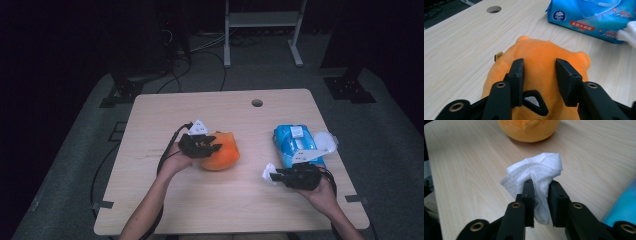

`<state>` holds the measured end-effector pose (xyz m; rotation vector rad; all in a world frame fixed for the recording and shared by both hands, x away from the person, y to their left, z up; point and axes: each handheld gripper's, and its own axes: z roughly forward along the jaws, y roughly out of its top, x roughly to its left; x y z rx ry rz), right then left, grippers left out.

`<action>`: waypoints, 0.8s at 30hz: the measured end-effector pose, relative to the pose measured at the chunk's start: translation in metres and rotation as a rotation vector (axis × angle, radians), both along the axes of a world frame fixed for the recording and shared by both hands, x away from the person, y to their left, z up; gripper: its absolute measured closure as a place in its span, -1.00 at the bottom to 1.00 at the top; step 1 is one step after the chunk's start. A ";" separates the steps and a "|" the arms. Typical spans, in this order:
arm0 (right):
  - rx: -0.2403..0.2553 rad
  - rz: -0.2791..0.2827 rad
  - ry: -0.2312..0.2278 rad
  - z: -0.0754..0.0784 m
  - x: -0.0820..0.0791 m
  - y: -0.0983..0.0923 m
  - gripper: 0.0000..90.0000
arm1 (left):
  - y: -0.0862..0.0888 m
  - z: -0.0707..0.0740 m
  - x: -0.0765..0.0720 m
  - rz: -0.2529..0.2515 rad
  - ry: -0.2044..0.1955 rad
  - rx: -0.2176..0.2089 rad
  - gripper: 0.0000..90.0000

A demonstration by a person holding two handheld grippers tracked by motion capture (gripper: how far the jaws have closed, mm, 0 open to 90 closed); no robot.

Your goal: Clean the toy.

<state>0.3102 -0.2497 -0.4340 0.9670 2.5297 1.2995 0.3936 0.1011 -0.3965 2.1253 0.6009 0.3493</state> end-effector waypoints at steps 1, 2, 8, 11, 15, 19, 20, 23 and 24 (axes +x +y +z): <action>-0.002 -0.003 -0.002 -0.001 0.001 0.000 0.56 | -0.001 0.001 -0.001 -0.005 0.006 -0.014 0.27; -0.003 -0.006 0.001 -0.001 0.001 0.001 0.54 | -0.001 0.003 -0.002 -0.011 0.011 -0.019 0.25; -0.005 -0.016 -0.009 0.000 0.002 0.000 0.41 | 0.000 0.011 -0.007 -0.033 0.018 -0.037 0.15; 0.010 -0.015 -0.012 0.002 0.000 -0.002 0.33 | 0.001 0.014 -0.010 -0.039 0.023 -0.056 0.09; 0.028 -0.020 -0.015 0.004 -0.002 -0.006 0.26 | 0.004 0.017 -0.014 -0.044 0.026 -0.076 -0.01; 0.052 -0.021 -0.017 0.007 -0.003 -0.008 0.21 | 0.008 0.017 -0.019 -0.042 0.031 -0.099 -0.10; 0.053 -0.020 -0.018 0.008 -0.003 -0.008 0.20 | 0.009 0.017 -0.020 -0.042 0.032 -0.100 -0.12; 0.056 -0.019 -0.022 0.008 -0.004 -0.008 0.17 | 0.012 0.016 -0.024 -0.041 0.027 -0.098 -0.18; 0.057 -0.018 -0.022 0.009 -0.005 -0.008 0.17 | 0.014 0.016 -0.025 -0.036 0.029 -0.105 -0.19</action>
